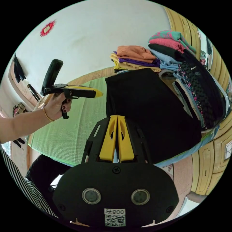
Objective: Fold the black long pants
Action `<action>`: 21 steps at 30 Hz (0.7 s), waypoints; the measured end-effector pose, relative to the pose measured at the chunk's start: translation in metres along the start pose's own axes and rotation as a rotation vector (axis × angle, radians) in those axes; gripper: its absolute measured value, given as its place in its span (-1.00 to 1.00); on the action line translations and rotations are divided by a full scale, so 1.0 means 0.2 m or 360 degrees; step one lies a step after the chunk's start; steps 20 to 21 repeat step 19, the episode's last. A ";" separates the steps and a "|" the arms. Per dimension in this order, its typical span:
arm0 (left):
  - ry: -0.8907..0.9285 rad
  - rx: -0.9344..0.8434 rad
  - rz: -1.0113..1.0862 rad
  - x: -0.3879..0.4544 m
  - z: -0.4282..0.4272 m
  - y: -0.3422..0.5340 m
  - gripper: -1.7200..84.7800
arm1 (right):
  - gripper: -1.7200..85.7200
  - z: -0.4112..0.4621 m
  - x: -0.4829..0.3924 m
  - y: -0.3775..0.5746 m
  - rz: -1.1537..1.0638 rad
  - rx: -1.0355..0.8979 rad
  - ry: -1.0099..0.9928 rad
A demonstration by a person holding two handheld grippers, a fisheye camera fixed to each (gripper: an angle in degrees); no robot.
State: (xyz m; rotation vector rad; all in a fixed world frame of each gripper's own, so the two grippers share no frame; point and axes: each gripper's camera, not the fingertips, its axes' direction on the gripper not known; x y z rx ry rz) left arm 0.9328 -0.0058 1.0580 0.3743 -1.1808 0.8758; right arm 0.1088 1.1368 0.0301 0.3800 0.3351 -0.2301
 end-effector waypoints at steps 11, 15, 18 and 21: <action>-0.0168 -0.0489 0.0085 -0.03 0.42 0.34 -0.96 | -0.94 -0.11 0.47 -0.09 0.0109 0.0213 0.0069; -0.0169 -0.0491 0.0070 -0.06 0.49 0.40 -0.96 | -0.87 -0.27 0.80 -0.21 0.0191 0.0395 0.0353; -0.0120 -0.0481 0.0019 -0.11 0.55 0.46 -0.96 | -0.81 -0.36 1.08 -0.38 0.0237 0.0484 0.0562; -0.0128 -0.0474 0.0019 -0.12 0.57 0.49 -0.96 | -0.78 -0.39 1.19 -0.46 0.0267 0.0494 0.0587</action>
